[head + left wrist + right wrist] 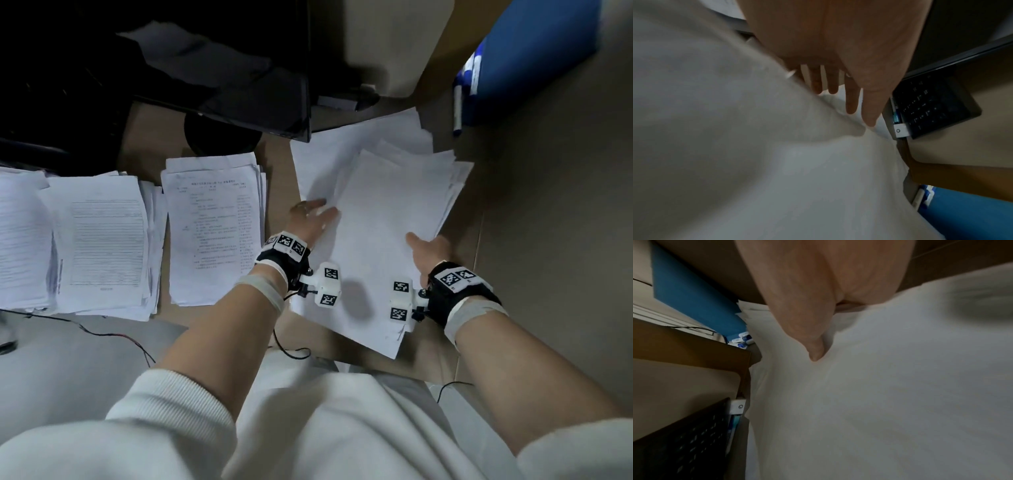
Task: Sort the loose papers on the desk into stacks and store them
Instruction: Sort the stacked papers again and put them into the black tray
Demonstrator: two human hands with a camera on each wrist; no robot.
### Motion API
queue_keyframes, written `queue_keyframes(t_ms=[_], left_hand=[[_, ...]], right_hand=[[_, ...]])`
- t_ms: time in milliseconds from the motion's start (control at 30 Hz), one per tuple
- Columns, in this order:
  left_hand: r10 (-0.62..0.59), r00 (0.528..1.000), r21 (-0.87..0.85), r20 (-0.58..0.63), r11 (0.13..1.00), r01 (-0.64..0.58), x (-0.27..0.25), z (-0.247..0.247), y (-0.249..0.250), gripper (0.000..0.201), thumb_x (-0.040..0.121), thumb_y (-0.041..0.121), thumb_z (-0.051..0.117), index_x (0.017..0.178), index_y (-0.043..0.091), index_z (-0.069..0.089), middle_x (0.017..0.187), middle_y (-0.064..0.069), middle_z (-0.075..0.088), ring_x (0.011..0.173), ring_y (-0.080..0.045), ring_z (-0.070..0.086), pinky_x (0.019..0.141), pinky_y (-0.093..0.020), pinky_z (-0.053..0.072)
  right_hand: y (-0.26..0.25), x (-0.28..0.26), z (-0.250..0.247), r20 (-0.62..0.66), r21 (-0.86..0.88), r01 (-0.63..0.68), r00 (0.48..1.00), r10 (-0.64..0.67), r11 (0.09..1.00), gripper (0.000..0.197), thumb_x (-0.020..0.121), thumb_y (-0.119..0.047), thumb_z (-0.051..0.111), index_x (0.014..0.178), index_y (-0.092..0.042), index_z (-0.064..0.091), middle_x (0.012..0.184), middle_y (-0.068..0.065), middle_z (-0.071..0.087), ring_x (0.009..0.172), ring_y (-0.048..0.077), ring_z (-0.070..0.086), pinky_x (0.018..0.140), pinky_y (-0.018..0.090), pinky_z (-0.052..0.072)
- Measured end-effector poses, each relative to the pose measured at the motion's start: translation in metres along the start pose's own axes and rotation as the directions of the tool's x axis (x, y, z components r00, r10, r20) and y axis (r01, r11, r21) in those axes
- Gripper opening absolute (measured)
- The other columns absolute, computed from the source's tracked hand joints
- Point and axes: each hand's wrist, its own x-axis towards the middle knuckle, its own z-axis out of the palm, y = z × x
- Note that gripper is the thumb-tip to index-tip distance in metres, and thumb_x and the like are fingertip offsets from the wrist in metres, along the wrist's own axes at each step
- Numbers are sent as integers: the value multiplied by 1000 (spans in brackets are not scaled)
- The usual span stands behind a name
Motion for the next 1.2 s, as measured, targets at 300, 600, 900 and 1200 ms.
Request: queue_keyframes(t_ms=[300, 600, 900, 1200], left_hand=[[-169, 984, 84, 56, 983, 164, 34, 23, 10, 38, 99, 42, 52, 96, 7, 66, 95, -12, 63, 86, -26, 56, 74, -26, 40], [-314, 946, 133, 78, 944, 302, 3, 25, -18, 82, 75, 80, 51, 123, 15, 63, 125, -7, 60, 114, -30, 56, 95, -36, 39], [20, 998, 492, -61, 871, 12, 31, 10, 2, 76, 91, 67, 33, 150, 20, 43, 160, -8, 34, 147, -31, 28, 121, -51, 21], [-70, 996, 476, -46, 875, 84, 8, 14, -15, 74, 89, 72, 26, 134, 21, 55, 138, -18, 56, 123, -37, 52, 109, -48, 39]], right_hand=[[-4, 11, -24, -124, 9, -48, 991, 49, 999, 47, 96, -35, 58, 127, 1, 52, 104, 9, 52, 98, 35, 59, 83, 40, 48], [-7, 16, -23, -225, 94, 15, 974, 6, 995, 51, 84, -38, 68, 114, 1, 57, 100, 9, 56, 103, 34, 61, 98, 45, 49], [3, 20, -22, -190, 132, -45, 979, 70, 990, 47, 87, -38, 69, 115, -2, 57, 103, 10, 57, 93, 29, 57, 93, 40, 49], [-5, 23, -18, -150, 150, -77, 984, 100, 986, 56, 89, -38, 68, 126, 2, 54, 128, 13, 60, 113, 31, 59, 97, 36, 45]])
